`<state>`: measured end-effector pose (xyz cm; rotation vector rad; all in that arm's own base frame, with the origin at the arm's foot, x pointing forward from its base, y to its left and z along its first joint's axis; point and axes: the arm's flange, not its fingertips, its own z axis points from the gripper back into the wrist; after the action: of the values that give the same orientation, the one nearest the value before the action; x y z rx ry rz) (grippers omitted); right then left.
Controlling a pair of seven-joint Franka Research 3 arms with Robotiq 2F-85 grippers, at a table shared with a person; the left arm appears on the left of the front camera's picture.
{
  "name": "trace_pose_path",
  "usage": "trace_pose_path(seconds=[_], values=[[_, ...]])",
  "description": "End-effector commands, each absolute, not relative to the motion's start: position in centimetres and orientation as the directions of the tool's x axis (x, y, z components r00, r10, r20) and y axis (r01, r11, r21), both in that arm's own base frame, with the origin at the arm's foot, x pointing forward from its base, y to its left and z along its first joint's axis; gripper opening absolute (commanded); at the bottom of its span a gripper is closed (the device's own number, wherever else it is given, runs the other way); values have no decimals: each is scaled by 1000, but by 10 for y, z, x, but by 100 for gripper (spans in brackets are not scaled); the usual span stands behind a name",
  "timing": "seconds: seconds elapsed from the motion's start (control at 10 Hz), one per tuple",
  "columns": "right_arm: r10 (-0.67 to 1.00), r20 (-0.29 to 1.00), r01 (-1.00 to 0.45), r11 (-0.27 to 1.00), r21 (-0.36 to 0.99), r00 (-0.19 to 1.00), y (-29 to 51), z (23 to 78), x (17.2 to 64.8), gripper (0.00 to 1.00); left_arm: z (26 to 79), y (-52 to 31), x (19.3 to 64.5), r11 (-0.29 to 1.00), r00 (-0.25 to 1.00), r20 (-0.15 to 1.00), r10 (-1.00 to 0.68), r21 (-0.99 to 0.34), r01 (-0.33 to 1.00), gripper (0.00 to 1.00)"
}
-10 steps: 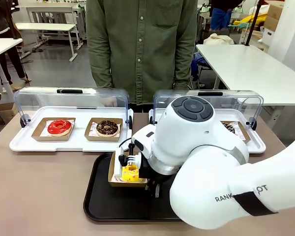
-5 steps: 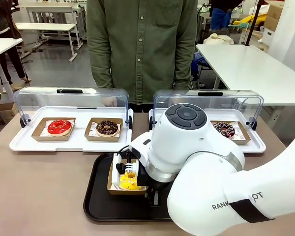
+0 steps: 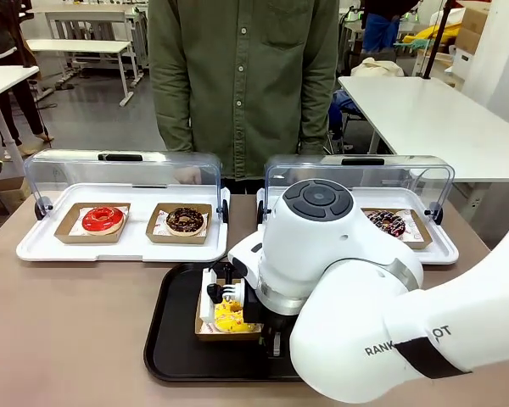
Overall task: Move the third donut from the left to the tray.
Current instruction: Pick up the Paper togo box containing the Donut indicated by the person and place it on the Handle tray.
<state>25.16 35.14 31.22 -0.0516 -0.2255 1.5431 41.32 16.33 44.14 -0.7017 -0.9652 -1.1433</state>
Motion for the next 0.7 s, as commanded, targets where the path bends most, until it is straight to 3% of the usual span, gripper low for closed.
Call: trace_pose_path(seconds=[0.0,0.2,0.3,0.4,0.6], values=[[994,109,-982,50,-184,30,286,300,212,60,443,163,413,280,107,905,-412,14,960,100],[993,112,-981,56,-186,36,286,308,215,64,443,163,413,280,107,905,-412,14,960,100],[993,111,-976,61,-209,38,287,318,215,73,443,163,413,280,107,905,-412,14,960,100],[993,110,-976,58,-208,36,289,327,216,100,443,163,413,280,107,905,-412,14,960,100],[993,109,-979,64,-194,43,290,345,215,100,443,163,413,280,107,905,-412,14,960,100]])
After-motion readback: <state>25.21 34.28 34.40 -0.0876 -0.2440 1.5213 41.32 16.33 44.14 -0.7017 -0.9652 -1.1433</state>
